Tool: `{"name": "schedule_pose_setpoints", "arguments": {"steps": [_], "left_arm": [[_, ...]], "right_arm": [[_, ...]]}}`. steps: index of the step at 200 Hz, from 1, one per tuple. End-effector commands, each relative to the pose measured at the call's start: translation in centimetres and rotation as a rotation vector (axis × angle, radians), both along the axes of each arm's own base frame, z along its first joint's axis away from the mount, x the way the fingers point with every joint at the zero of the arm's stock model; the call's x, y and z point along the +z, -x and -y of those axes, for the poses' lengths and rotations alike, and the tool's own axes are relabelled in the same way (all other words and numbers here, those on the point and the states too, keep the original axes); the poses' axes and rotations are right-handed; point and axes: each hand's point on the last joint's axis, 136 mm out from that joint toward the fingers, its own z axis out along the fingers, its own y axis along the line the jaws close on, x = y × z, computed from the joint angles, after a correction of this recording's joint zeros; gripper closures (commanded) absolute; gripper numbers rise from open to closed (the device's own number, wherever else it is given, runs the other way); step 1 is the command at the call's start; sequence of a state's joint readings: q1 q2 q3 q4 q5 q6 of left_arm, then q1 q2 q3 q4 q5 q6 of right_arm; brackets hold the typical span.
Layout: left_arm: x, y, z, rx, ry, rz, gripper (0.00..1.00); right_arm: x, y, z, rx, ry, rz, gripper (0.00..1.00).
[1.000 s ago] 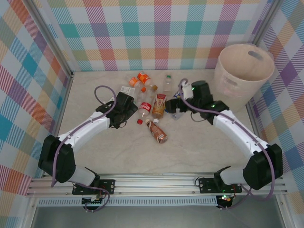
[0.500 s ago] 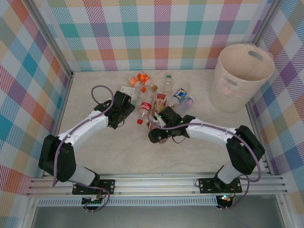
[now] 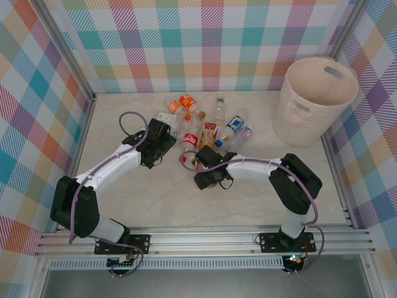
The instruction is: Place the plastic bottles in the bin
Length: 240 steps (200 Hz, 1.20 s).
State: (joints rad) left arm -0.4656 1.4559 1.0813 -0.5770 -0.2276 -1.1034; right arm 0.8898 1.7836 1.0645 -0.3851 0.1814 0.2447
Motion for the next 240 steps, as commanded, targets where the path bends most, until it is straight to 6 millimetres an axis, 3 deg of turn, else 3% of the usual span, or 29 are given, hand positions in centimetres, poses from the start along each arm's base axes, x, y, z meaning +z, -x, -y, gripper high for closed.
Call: {"name": "schedule_pose_setpoints", "arguments": {"steps": [1,42,76,130,180,212,240], "left_arm": [[-0.1,0.3,-0.8,0.003,-0.016,-0.012,0.00],[0.1,0.5,-1.1,0.003,-0.025,-0.004,0.00],[0.4,0.5,-1.5,0.019,-0.029,0.009,0.00],[0.3,0.5,-1.5,0.024,-0.025,0.004,0.00],[0.8,0.3,-1.4,0.032,-0.008,0.022,0.00],[0.8,0.4,-1.4,0.035,-0.002,0.018,0.00],[0.8,0.6,-1.7,0.061,0.004,0.024,0.00]], "right_arm": [[-0.1,0.2,-0.7,0.055,0.023,0.024,0.25],[0.0,2.0,-0.2,0.104,0.010,0.017,0.39],[0.6,3.1,0.7,0.136,0.002,0.017,0.44],[3.3,3.8,1.7,0.152,-0.043,0.063,0.49],[9.3,2.5,1.7,0.170,-0.142,0.220,0.51],[13.8,0.2,2.8,0.114,-0.228,0.343,0.52],[18.0,-2.9,4.9,-0.010,-0.317,0.443,0.52]]}}
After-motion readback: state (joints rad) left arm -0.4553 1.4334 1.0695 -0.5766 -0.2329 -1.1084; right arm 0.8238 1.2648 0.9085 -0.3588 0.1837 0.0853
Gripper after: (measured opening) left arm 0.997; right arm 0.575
